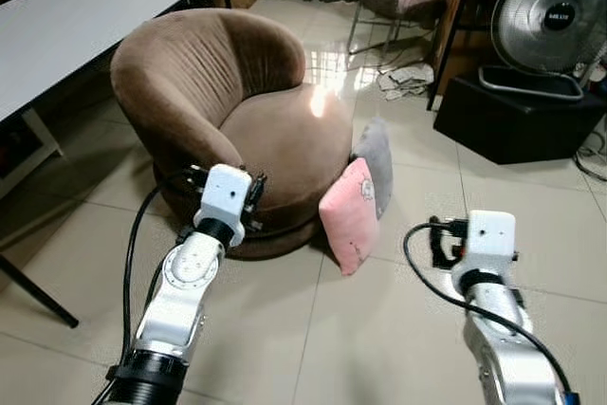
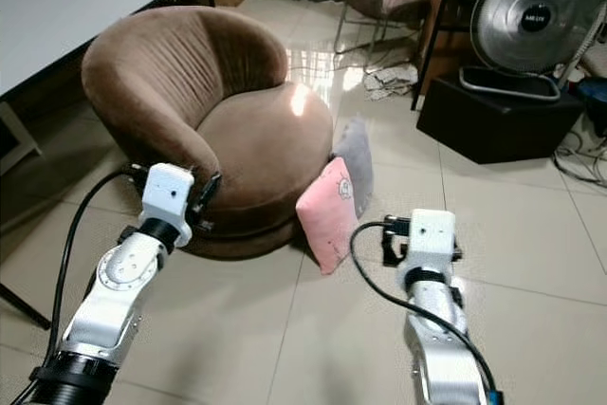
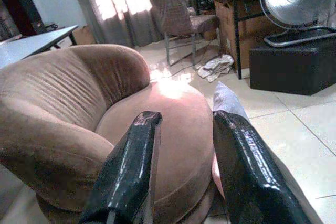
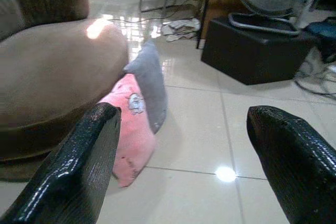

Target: Move the pillow to the sofa from floor

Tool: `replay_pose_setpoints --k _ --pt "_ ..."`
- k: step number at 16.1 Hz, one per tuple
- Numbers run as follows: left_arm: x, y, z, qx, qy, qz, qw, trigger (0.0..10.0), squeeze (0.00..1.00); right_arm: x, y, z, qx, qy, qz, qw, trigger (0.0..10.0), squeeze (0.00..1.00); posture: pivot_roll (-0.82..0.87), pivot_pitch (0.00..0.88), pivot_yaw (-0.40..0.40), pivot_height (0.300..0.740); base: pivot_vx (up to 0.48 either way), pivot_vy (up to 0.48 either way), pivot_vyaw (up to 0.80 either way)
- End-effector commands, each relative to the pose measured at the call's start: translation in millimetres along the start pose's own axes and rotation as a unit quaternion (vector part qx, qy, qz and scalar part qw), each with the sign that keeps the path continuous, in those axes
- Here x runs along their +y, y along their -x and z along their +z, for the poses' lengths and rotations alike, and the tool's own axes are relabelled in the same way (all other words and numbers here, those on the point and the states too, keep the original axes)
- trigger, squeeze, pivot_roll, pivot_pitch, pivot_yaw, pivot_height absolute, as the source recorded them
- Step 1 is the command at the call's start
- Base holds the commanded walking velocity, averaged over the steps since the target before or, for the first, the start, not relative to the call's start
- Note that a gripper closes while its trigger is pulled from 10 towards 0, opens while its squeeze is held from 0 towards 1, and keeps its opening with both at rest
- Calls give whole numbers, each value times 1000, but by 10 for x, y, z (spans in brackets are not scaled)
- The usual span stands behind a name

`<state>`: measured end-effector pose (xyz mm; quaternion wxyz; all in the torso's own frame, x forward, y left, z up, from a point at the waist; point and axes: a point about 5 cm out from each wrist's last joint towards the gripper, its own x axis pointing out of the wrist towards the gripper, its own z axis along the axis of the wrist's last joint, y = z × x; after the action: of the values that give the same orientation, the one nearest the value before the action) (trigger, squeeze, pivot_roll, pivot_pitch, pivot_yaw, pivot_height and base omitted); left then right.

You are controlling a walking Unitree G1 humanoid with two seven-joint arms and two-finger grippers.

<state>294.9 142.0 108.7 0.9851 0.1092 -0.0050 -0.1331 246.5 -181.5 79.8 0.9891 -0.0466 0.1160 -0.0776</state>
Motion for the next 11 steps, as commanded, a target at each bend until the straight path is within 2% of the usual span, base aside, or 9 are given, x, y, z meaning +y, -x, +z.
replay_pose_setpoints --k 1,3,7,10,11 --pt "28 -14 8 -3 5 1 1000 10000 0 -4 -6 56 -12 -4 1 1000 10000 0 -72 0 33 740 289 0 -800" --pt "47 -4 -5 -2 13 5 1000 10000 0 -7 -16 58 -13 6 1 1000 10000 0 -72 0 33 740 292 0 0" --pt "62 5 -26 0 14 7 1000 10000 0 64 -33 76 -38 81 21 996 10000 0 -70 0 34 740 292 0 0" --pt "72 5 -32 -1 16 8 1000 10000 0 64 -27 86 -46 87 25 995 10000 0 -71 0 32 740 293 0 0" --pt "70 3 -30 -2 17 8 1000 10000 0 55 -28 80 -41 61 26 997 10000 0 -71 0 31 740 304 0 0"
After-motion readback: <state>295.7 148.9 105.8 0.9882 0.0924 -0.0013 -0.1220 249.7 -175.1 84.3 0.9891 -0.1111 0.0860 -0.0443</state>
